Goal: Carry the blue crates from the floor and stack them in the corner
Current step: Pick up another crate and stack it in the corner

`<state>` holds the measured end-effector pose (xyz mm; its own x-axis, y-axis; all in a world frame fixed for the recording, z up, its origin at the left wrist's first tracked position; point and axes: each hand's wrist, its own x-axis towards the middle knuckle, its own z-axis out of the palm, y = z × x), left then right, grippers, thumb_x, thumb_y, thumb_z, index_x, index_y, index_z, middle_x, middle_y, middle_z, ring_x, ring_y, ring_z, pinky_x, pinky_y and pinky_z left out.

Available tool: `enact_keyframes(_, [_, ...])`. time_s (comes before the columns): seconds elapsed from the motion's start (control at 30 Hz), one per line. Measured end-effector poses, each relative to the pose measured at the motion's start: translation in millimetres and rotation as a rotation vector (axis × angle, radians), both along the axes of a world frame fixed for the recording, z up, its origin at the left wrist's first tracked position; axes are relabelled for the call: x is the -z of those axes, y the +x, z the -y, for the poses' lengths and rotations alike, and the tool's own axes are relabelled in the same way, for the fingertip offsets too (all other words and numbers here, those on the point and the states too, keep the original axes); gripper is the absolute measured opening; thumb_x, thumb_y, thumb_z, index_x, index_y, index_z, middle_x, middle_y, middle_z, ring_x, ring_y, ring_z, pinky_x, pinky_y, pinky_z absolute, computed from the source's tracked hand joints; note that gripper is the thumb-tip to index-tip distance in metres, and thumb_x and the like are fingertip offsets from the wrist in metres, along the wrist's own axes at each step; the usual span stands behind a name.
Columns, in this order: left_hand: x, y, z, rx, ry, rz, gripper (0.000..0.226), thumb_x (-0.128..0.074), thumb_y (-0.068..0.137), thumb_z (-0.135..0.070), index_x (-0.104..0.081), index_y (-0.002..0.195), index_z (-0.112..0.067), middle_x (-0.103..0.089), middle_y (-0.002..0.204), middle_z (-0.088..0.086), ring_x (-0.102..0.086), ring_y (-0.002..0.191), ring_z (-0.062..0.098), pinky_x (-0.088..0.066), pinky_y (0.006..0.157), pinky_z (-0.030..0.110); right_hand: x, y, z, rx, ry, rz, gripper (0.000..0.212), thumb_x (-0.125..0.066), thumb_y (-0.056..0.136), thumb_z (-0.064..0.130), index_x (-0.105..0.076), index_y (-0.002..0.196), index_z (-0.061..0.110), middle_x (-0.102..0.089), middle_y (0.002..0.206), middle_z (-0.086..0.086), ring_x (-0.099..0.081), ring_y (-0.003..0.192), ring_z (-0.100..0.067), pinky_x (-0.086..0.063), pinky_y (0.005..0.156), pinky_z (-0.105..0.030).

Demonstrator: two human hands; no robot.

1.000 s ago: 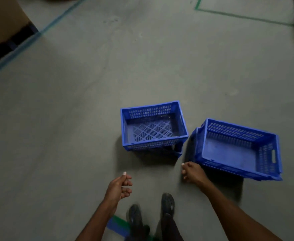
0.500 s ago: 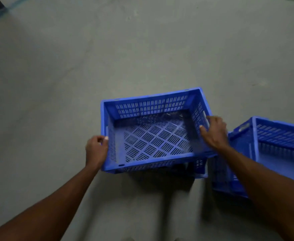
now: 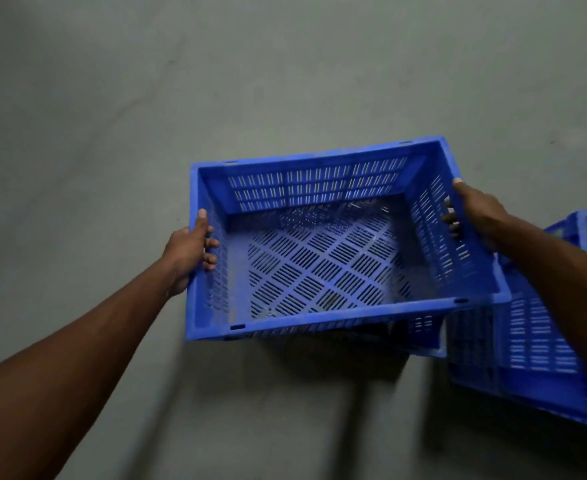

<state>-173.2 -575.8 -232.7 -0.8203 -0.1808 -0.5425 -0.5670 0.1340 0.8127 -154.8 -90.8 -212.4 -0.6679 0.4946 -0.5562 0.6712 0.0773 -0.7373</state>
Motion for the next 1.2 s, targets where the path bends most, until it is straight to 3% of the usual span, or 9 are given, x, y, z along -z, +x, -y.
enact_keyframes(0.1, [-2,4,5,-0.009,0.018,0.041,0.052,-0.047,0.094,-0.068,-0.053,0.088,-0.017,-0.042,0.063,-0.002,-0.033,0.04,0.013,-0.032,0.041,0.024,-8,7,-4,-0.082,-0.136,0.129,0.055,-0.035,0.095,0.066,-0.05,0.08,0.015,-0.046,0.065,-0.007,-0.037,0.047,-0.022,-0.032,0.047,-0.028])
enact_keyframes(0.23, [-15,23,12,-0.063,-0.057,0.055,0.055,-0.046,0.092,-0.071,-0.051,0.082,-0.018,-0.04,0.057,-0.003,-0.03,0.036,0.011,-0.028,0.038,0.021,-14,31,12,-0.049,-0.112,0.137,0.059,-0.035,0.093,0.072,-0.049,0.08,0.016,-0.036,0.06,-0.003,-0.027,0.043,-0.017,-0.026,0.041,-0.023])
enact_keyframes(0.43, [-80,60,41,-0.067,-0.091,0.059,0.055,-0.045,0.093,-0.071,-0.052,0.083,-0.018,-0.039,0.057,-0.003,-0.03,0.035,0.011,-0.028,0.037,0.019,-69,68,44,-0.038,-0.074,0.122,0.063,-0.038,0.09,0.077,-0.048,0.079,0.015,-0.04,0.059,-0.004,-0.029,0.046,-0.02,-0.027,0.045,-0.026])
enact_keyframes(0.57, [-162,96,65,-0.095,-0.073,0.07,0.059,-0.04,0.09,-0.077,-0.052,0.084,-0.019,-0.038,0.057,-0.004,-0.029,0.037,0.013,-0.028,0.039,0.02,-142,94,64,-0.05,-0.089,0.084,0.063,-0.04,0.087,0.078,-0.046,0.075,0.017,-0.041,0.057,-0.004,-0.03,0.044,-0.02,-0.027,0.046,-0.027])
enact_keyframes(0.83, [-367,196,123,-0.223,-0.048,0.1,0.062,-0.041,0.089,-0.078,-0.055,0.089,-0.018,-0.04,0.056,-0.005,-0.029,0.038,0.014,-0.026,0.042,0.02,-344,152,113,-0.159,-0.254,0.078,0.059,-0.046,0.086,0.078,-0.044,0.074,0.02,-0.038,0.057,-0.003,-0.032,0.042,-0.018,-0.03,0.04,-0.025])
enact_keyframes(1.2, [-573,442,149,-0.573,-0.053,0.034,0.059,-0.04,0.093,-0.074,-0.055,0.088,-0.017,-0.038,0.059,-0.004,-0.026,0.04,0.015,-0.026,0.045,0.022,-552,238,185,-0.513,-0.201,0.059,0.054,-0.042,0.094,0.069,-0.047,0.074,0.02,-0.037,0.058,-0.002,-0.029,0.039,-0.014,-0.025,0.038,-0.02])
